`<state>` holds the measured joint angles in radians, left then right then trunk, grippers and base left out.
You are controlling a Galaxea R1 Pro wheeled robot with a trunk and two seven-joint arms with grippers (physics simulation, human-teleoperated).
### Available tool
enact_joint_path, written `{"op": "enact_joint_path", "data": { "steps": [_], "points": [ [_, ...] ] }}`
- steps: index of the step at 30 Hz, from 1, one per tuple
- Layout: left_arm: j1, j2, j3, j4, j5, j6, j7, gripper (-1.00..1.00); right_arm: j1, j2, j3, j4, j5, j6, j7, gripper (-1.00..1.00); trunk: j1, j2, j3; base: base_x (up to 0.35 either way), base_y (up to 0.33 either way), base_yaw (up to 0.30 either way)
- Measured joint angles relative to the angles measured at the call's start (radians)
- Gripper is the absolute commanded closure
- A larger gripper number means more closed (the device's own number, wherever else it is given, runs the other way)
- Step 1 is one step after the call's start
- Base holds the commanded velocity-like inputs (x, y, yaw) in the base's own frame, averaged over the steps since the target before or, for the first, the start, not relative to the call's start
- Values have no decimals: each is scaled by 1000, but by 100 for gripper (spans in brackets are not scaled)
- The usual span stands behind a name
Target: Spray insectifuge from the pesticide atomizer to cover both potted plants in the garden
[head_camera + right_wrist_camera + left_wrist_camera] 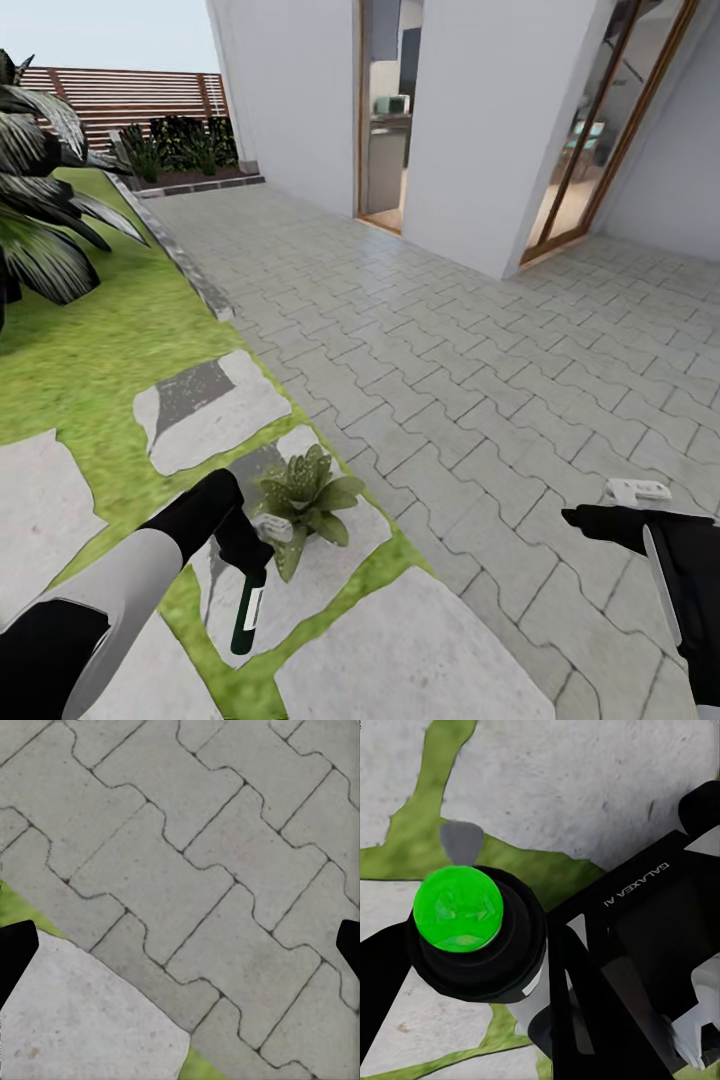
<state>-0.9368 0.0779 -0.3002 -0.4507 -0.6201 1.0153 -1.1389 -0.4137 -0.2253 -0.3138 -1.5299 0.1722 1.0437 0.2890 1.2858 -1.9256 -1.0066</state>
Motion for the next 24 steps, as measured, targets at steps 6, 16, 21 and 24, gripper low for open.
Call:
{"op": "enact_joint_path", "data": {
  "steps": [6, 16, 21, 24],
  "points": [
    [0, 1, 1, 0, 0, 0, 0, 100, 0, 0, 0, 0, 0, 0, 0, -100, 0, 0, -3, 0, -10, 213],
    [0, 1, 1, 0, 0, 0, 0, 100, 0, -3, -2, 0, -2, 0, 2, -100, 0, 0, -4, 0, -7, 22],
    [0, 1, 2, 0, 0, 0, 0, 100, 0, -3, -2, 0, -2, 0, 3, -100, 0, 0, -3, 0, -214, 60],
    [0, 1, 2, 0, 0, 0, 0, 100, 0, -3, -2, 0, -2, 0, 2, -100, 0, 0, -2, 0, -310, 174]
  ]
}}
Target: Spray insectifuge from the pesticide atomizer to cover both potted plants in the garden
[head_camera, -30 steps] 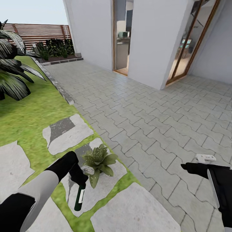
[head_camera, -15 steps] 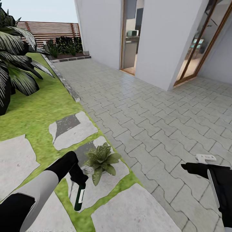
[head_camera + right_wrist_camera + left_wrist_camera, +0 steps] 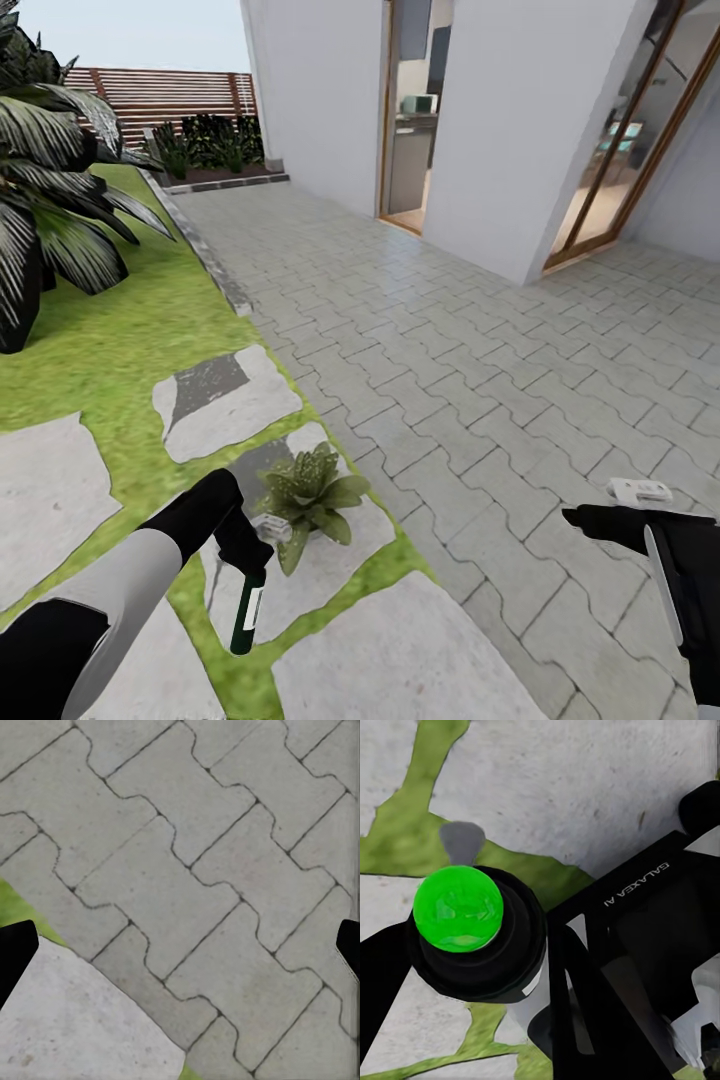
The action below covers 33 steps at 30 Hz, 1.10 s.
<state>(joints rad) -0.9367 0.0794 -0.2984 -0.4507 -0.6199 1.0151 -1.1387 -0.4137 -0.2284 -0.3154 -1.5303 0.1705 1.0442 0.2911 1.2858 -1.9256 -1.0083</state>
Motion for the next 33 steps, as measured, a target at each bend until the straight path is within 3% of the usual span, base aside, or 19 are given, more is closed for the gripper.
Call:
{"op": "enact_joint_path", "data": {
  "steps": [8, 18, 33],
  "points": [
    [0, 0, 0, 0, 0, 0, 0, 100, 0, 0, 0, 0, 0, 0, -1, -100, 0, 0, 6, 24, -313, 209],
    [0, 3, 0, 0, 0, 0, 0, 100, 0, -2, 0, 0, 0, 0, -1, -100, 0, 0, 8, 226, -191, 159],
    [1, 0, -1, 0, 0, 0, 0, 100, 0, -2, 0, 0, 0, -1, -2, -100, 0, 0, 8, 13, -16, 82]
  ]
}}
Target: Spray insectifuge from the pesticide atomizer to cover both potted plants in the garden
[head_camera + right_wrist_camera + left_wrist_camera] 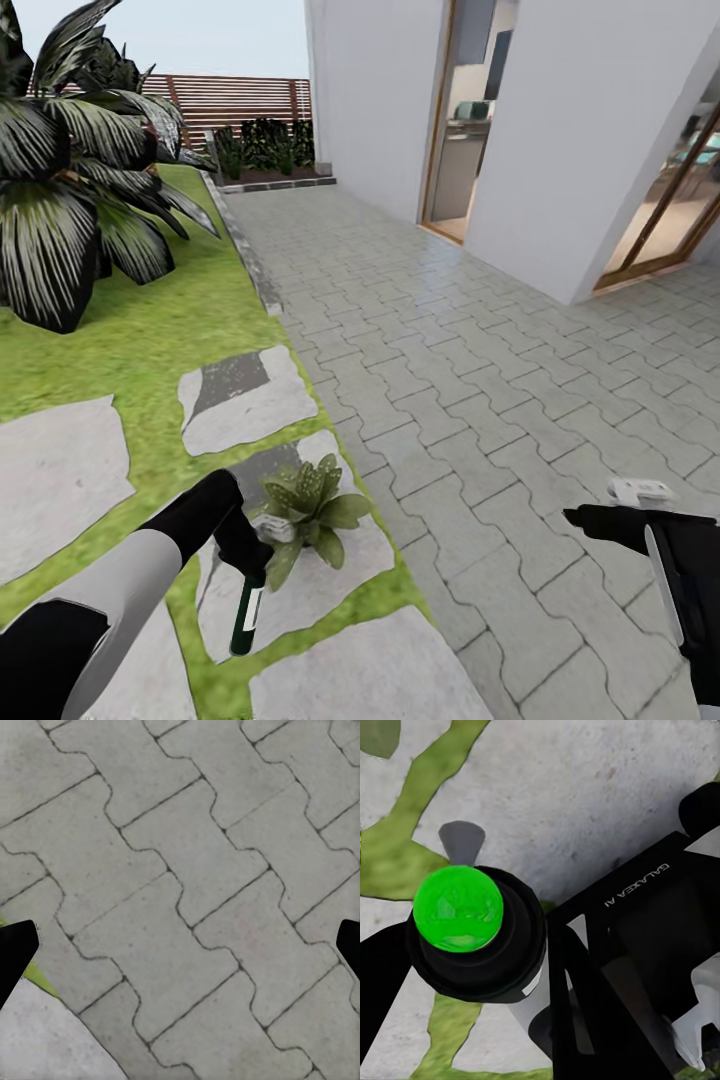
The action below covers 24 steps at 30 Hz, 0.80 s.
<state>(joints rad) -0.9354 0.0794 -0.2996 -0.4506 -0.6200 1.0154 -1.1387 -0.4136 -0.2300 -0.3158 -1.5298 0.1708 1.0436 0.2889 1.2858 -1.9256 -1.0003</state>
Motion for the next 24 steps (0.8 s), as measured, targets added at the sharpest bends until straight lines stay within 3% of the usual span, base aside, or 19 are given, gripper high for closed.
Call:
{"op": "enact_joint_path", "data": {
  "steps": [5, 13, 24],
  "points": [
    [0, 0, 0, 0, 0, 0, 0, 100, 0, 0, 0, 0, 0, 0, 0, -100, 0, 0, 0, 5, -84, 241],
    [-1, 0, 0, 0, 1, 0, 0, 100, 0, 0, 1, 0, 0, 1, 0, -100, -2, 0, 0, 124, -282, 241],
    [-1, -2, 0, 0, 0, 0, 0, 100, 0, 0, 0, -1, 0, 1, 0, -100, 0, 0, 0, 128, -328, 43]
  ]
}}
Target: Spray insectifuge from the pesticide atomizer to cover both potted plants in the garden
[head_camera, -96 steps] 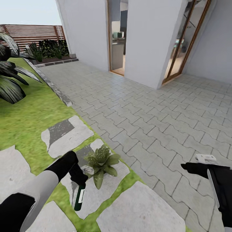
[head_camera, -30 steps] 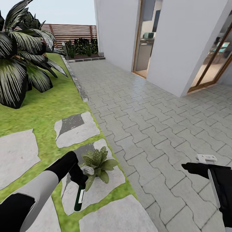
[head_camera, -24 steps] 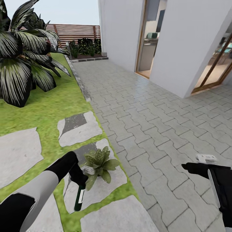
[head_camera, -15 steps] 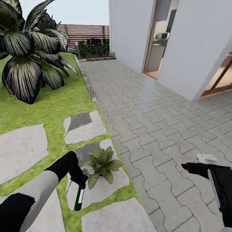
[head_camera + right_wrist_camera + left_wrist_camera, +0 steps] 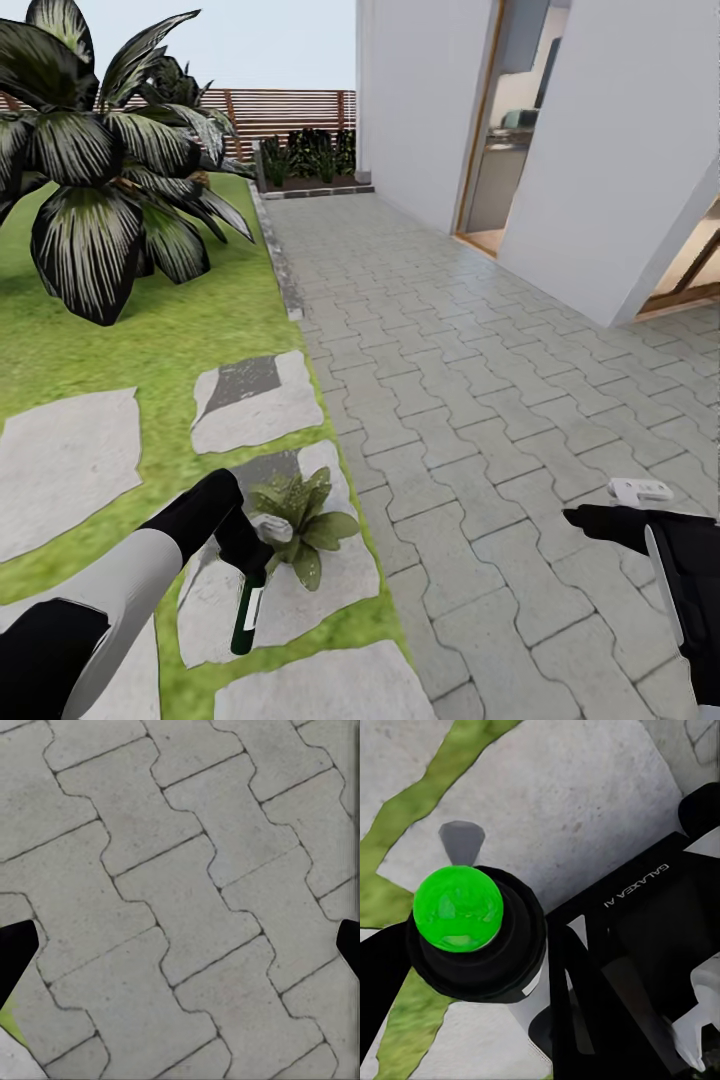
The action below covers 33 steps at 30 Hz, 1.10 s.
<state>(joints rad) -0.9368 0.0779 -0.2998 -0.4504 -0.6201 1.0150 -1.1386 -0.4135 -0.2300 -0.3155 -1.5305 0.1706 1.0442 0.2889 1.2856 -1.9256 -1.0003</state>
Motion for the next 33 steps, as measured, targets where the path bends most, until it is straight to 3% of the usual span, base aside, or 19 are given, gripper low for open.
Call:
{"op": "enact_joint_path", "data": {
  "steps": [7, 19, 33],
  "points": [
    [1, 1, 0, 0, -1, 0, 0, 100, 0, 0, 0, 0, 0, 0, 0, -100, 0, 0, 0, 25, -169, 7],
    [2, 1, 0, 0, 0, 1, 1, 100, 0, 0, 0, 1, 0, -1, -1, -100, 0, 0, 0, 1, -7, 200],
    [2, 0, 0, 0, 0, 0, 1, 100, 0, -9, 0, 2, -2, -13, 0, -100, 0, 0, 0, 3, -23, 36]
  ]
}}
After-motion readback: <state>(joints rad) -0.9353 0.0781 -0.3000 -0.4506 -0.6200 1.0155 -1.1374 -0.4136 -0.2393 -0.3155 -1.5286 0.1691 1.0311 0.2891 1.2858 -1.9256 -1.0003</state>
